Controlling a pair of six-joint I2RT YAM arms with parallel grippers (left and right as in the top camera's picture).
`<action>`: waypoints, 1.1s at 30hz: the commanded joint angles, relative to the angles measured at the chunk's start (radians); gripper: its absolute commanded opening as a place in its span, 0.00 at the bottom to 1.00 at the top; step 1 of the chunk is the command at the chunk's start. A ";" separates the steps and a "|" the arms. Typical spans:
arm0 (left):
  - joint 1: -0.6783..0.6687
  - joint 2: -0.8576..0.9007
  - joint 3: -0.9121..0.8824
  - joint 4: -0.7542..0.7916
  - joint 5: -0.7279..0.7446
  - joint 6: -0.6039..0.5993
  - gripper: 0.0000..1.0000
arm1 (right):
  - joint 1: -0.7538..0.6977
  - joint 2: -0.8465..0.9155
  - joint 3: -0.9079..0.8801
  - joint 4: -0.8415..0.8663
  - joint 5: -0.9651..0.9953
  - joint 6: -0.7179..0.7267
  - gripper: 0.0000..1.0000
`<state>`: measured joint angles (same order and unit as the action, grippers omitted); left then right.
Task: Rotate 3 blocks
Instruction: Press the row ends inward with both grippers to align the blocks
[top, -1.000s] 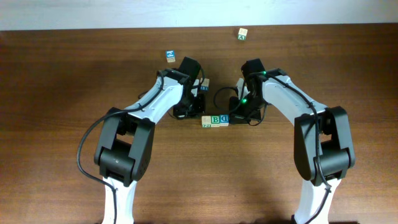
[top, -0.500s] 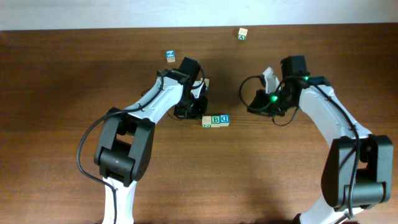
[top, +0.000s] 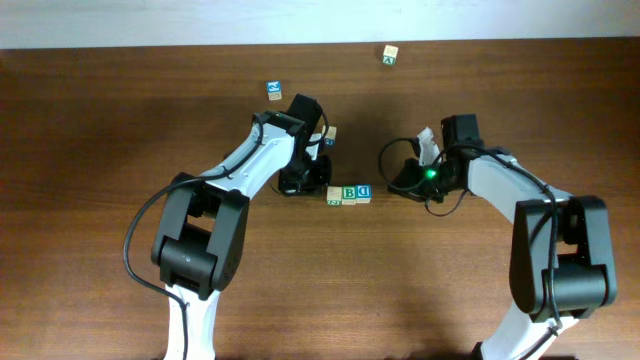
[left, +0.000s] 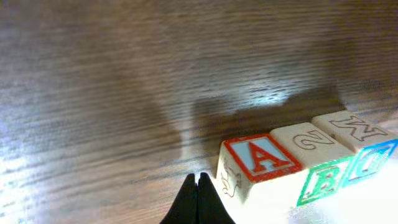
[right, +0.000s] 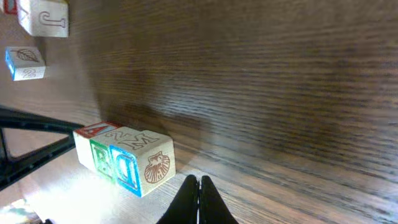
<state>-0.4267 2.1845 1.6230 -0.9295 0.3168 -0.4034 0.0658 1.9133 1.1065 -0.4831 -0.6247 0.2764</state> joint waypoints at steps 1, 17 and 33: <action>-0.030 0.009 -0.004 -0.024 -0.006 -0.075 0.00 | 0.031 0.009 -0.011 0.009 0.038 0.053 0.05; 0.023 0.009 -0.004 0.016 0.179 0.160 0.00 | 0.040 0.010 -0.011 0.016 -0.035 -0.063 0.04; 0.001 0.009 -0.004 -0.003 0.102 0.048 0.00 | 0.073 0.025 -0.011 0.050 -0.026 -0.024 0.04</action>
<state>-0.4175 2.1845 1.6226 -0.9382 0.4335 -0.3405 0.1280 1.9301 1.1065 -0.4397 -0.6491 0.2405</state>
